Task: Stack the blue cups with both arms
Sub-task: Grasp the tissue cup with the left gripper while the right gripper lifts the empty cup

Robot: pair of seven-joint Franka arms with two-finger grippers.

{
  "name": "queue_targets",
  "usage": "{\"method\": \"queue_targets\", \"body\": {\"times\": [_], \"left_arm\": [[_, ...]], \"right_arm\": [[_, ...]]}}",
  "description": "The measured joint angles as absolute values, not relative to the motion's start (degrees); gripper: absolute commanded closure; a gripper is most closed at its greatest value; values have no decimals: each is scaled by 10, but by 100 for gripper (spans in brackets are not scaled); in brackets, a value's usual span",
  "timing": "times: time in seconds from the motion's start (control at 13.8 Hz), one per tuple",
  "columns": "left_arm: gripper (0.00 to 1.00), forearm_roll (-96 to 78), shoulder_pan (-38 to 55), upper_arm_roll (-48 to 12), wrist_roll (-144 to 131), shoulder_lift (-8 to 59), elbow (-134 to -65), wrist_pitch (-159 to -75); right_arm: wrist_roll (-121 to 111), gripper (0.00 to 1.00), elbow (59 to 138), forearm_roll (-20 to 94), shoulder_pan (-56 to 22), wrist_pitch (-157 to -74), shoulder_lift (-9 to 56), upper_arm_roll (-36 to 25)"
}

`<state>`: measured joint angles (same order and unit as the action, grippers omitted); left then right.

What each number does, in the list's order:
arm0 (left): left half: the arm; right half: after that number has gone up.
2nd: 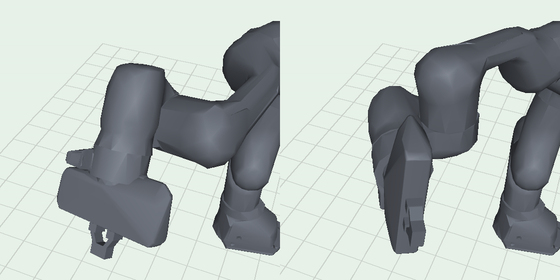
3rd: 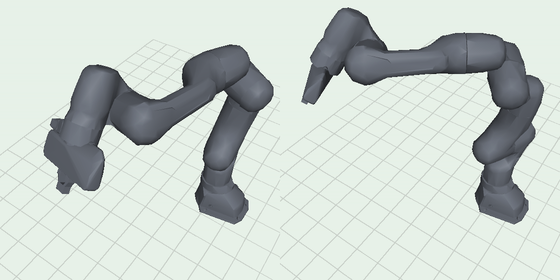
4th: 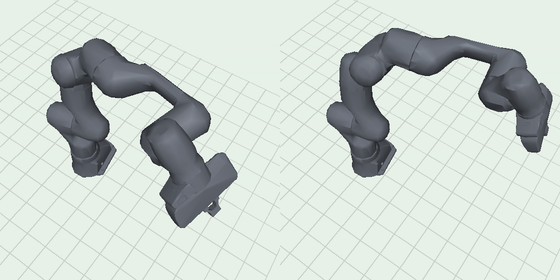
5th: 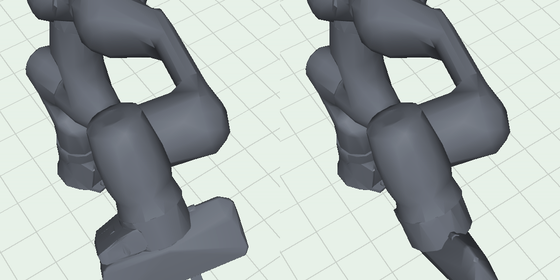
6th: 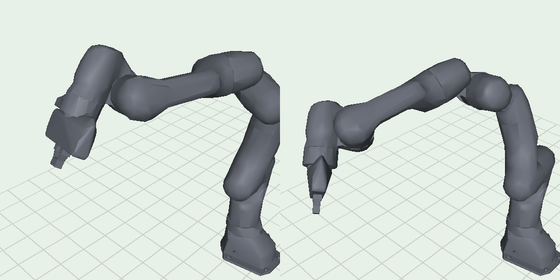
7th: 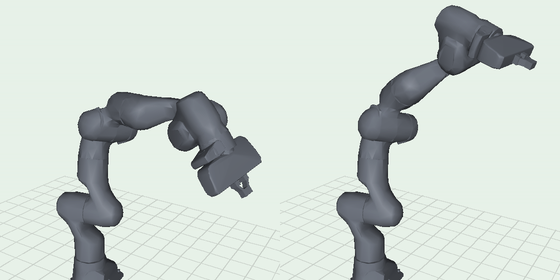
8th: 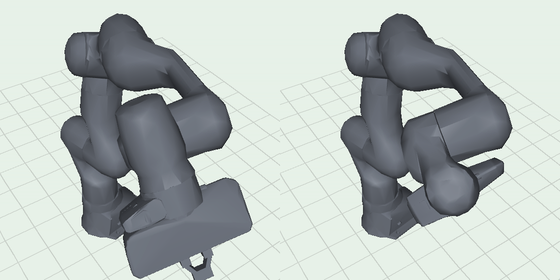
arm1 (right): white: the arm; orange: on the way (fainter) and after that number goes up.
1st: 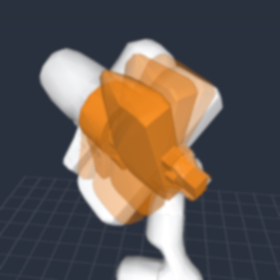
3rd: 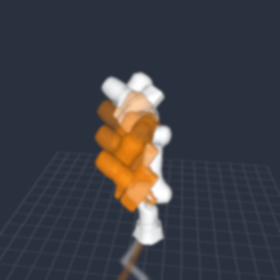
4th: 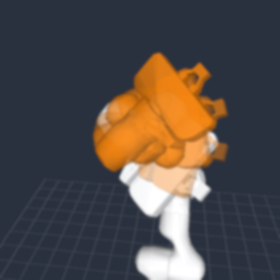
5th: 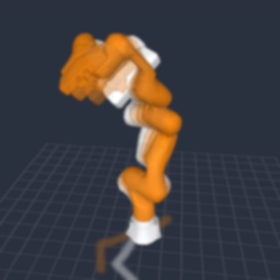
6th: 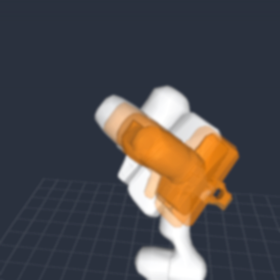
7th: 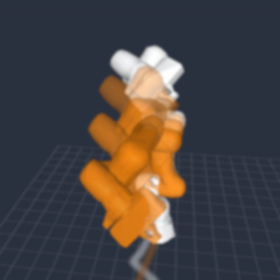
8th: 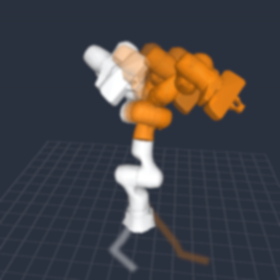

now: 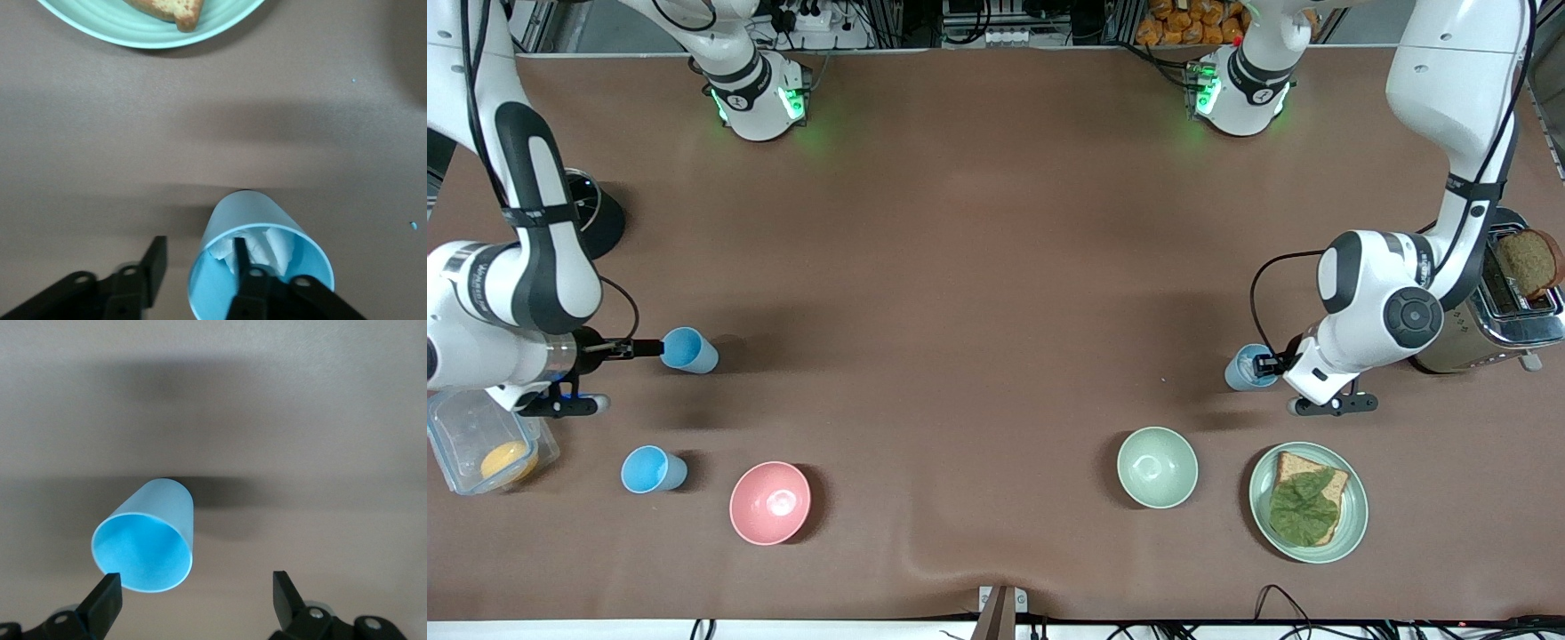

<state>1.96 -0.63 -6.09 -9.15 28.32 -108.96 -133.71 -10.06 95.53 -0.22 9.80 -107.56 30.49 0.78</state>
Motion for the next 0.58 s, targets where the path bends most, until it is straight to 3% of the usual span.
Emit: {"method": "queue_targets", "body": {"times": [0.58], "left_arm": [[100,20,-6,-118,-94,276,-1079,-1339]], "right_arm": [[-105,0,956,-27,83,-1076,343,11]]}}
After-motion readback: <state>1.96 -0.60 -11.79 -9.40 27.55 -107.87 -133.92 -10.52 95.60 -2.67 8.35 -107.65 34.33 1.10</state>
